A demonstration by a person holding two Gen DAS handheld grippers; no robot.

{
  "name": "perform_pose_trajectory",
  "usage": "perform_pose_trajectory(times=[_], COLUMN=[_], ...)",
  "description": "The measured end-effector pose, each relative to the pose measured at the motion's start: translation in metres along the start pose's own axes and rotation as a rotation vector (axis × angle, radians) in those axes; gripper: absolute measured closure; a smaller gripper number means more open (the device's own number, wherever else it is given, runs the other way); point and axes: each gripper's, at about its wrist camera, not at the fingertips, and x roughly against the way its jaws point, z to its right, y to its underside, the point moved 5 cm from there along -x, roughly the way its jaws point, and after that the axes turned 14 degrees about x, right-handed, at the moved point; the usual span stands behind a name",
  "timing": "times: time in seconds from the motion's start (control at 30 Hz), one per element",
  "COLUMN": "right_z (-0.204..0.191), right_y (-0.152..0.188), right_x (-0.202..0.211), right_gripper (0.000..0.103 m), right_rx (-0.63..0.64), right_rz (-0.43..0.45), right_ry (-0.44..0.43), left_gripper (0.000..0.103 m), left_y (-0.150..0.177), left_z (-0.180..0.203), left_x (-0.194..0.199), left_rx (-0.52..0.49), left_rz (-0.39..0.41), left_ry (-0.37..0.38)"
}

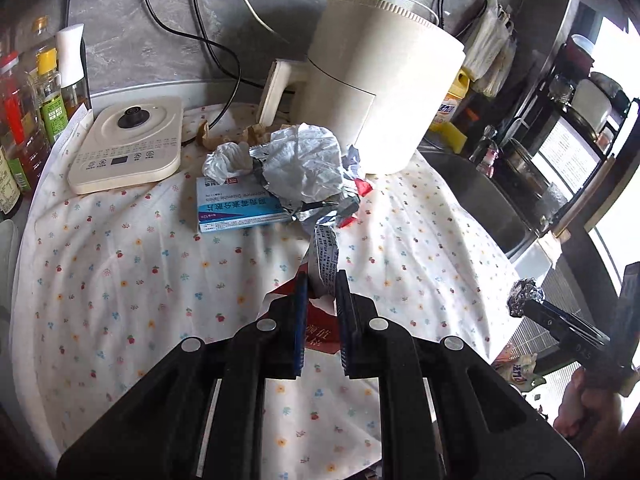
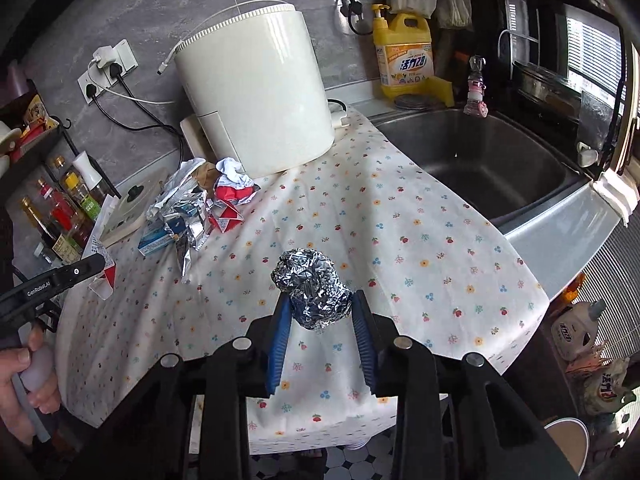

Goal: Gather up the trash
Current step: 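Carry both items to the white bin and open both tools over it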

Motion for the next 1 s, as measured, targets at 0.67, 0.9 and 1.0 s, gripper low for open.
perform_pose_trajectory(times=[0.67,0.9,1.0], right_z=[0.2,0.246,0.259], right_y=[0.187,0.252,0.272], right_x=[0.174,0.2,0.211], right_gripper=[0.072,0.025,0.026], right_rx=[-0.258,-0.374,-0.408], right_rz=[-0.043,-0.081,-0.096], right_ry=[0.297,0.369,0.391], left_gripper=[0.089,0.089,0.089], left_y=[0.18,0.25,0.28], left_z=[0.26,0.323,0.343], left_x=[-0.026,-0.043,-0.049], left_rx=[-0.317,-0.398,-0.426], left_rz=[-0.216,-0.316,-0.364], left_ry=[0.236,0.308,0.334])
